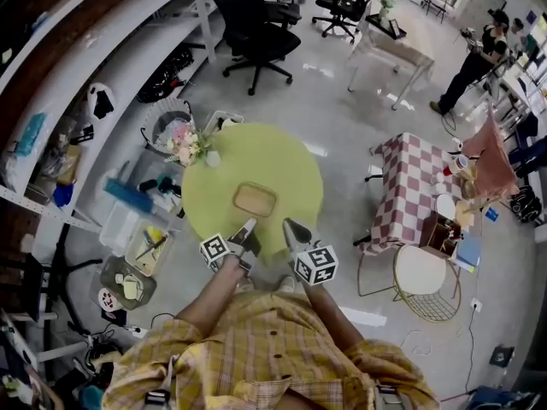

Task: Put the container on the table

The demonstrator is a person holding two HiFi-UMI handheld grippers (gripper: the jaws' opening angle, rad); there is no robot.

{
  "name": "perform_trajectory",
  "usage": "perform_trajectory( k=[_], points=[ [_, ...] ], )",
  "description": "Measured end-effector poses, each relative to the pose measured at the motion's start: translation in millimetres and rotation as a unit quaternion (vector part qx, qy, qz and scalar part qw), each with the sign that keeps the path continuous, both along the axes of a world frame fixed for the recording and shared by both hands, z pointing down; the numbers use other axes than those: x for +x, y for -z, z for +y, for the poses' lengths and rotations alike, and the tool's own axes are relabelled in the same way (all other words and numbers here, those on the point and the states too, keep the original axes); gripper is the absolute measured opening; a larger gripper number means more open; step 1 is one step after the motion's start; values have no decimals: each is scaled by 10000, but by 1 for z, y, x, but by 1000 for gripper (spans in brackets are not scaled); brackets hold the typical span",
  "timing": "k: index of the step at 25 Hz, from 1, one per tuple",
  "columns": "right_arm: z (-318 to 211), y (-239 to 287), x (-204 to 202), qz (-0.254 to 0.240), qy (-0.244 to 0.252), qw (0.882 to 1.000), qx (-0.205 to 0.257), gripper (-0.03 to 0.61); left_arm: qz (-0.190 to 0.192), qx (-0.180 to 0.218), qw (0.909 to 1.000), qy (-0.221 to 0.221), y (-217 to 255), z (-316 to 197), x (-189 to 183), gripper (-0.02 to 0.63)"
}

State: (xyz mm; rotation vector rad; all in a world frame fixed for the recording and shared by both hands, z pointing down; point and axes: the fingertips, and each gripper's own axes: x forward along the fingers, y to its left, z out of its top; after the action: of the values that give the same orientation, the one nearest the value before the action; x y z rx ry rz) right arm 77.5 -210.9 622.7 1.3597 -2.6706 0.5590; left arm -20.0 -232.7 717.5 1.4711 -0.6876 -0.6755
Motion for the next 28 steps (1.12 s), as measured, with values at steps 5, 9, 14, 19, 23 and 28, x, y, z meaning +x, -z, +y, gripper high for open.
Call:
perform_trajectory(
  k=[5, 9, 14, 19, 23, 28],
  points=[
    [-1, 2, 0, -56, 8, 10000, 30, -2, -316, 491, 9982, -117, 21, 3, 2, 5],
    [-1, 3, 2, -112, 28, 9999, 41, -2, -1245, 1218, 9839, -414, 32, 8, 7, 5],
    [-1, 7, -6, -92, 123, 9998, 93, -2, -2137, 1908, 9549, -777, 51, 12, 15, 5],
    [-1, 9, -6, -111, 161, 9997, 142, -2, -2379, 2147, 9429, -910, 51, 19, 21, 5],
    [-2, 9, -7, -121, 148, 9997, 157, -2, -2847, 2379, 9225, -1062, 49, 22, 23, 5],
    [-1, 7, -2, -134, 148, 9997, 162, -2, -3303, 2645, 9000, -1047, 51, 22, 23, 5]
  ],
)
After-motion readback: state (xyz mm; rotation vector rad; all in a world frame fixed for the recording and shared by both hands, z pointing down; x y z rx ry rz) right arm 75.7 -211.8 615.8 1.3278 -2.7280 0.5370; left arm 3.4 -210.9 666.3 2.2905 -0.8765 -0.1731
